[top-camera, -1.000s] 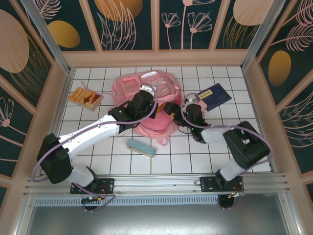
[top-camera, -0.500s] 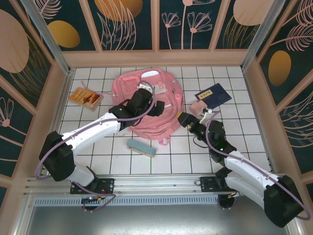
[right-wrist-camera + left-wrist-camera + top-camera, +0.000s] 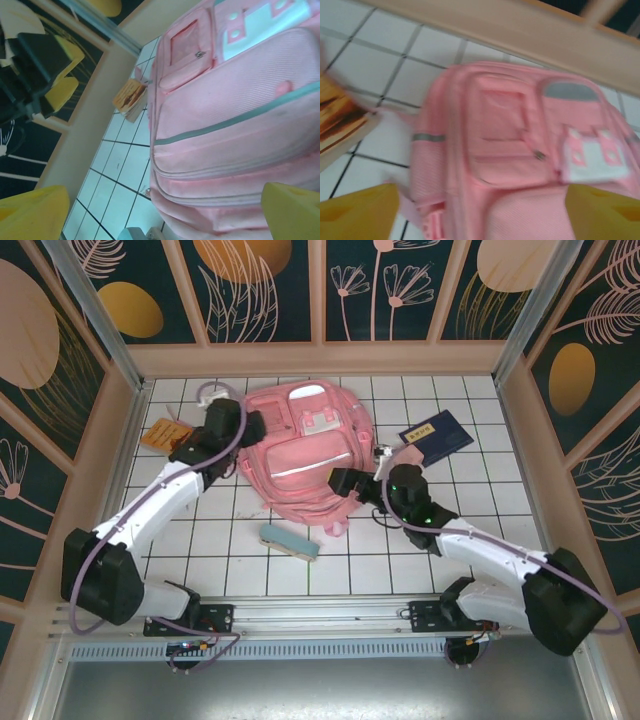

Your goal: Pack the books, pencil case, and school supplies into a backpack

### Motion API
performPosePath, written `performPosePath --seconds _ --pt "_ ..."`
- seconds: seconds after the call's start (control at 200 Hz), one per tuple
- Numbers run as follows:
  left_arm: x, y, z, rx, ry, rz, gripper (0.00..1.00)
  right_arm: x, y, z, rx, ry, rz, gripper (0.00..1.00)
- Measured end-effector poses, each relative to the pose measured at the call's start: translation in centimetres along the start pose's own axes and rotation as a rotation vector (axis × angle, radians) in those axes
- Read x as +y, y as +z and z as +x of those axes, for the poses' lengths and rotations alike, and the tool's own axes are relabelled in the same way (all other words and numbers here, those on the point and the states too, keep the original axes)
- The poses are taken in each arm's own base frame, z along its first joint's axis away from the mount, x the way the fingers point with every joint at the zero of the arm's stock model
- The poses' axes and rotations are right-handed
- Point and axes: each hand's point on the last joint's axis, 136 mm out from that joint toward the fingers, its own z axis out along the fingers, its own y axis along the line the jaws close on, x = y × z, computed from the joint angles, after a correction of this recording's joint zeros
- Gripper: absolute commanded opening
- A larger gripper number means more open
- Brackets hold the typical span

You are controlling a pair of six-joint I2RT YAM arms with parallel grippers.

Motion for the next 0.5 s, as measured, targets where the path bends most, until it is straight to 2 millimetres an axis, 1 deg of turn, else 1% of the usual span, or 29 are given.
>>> performPosePath --seconds 0.04,0.125,0.19,0.28,0.365,0.475,0.5 --pt "2.1 1.0 -0.4 0.005 -0.052 -0.047 0.65 0.3 0.5 0.1 0.012 -0.009 -0.006 0.99" --pt "6.4 3.1 -0.2 0.032 -0.142 -0.142 0.58 1.1 1.3 0.4 0.031 -0.031 -0.022 0.99" --pt "9.5 4.8 0.7 0.073 -0.216 -0.201 0.55 1.7 1.6 0.6 0.042 -0.041 -0.036 0.99" --pt "13.4 6.6 2.4 0.128 -0.307 -0.281 0.54 2.2 1.8 0.9 0.052 -0.052 -0.053 0.99" --pt "16.1 7.7 3.6 0.164 -0.369 -0.338 0.54 2.4 1.9 1.1 0.057 -0.062 -0.060 0.99" --pt "18.8 8.5 4.1 0.176 -0.431 -0.388 0.53 2.5 2.1 1.2 0.060 -0.065 -0.063 0.99" --pt "19.3 8.6 4.1 0.178 -0.440 -0.398 0.51 2.5 2.1 1.3 0.061 -0.066 -0.063 0.99"
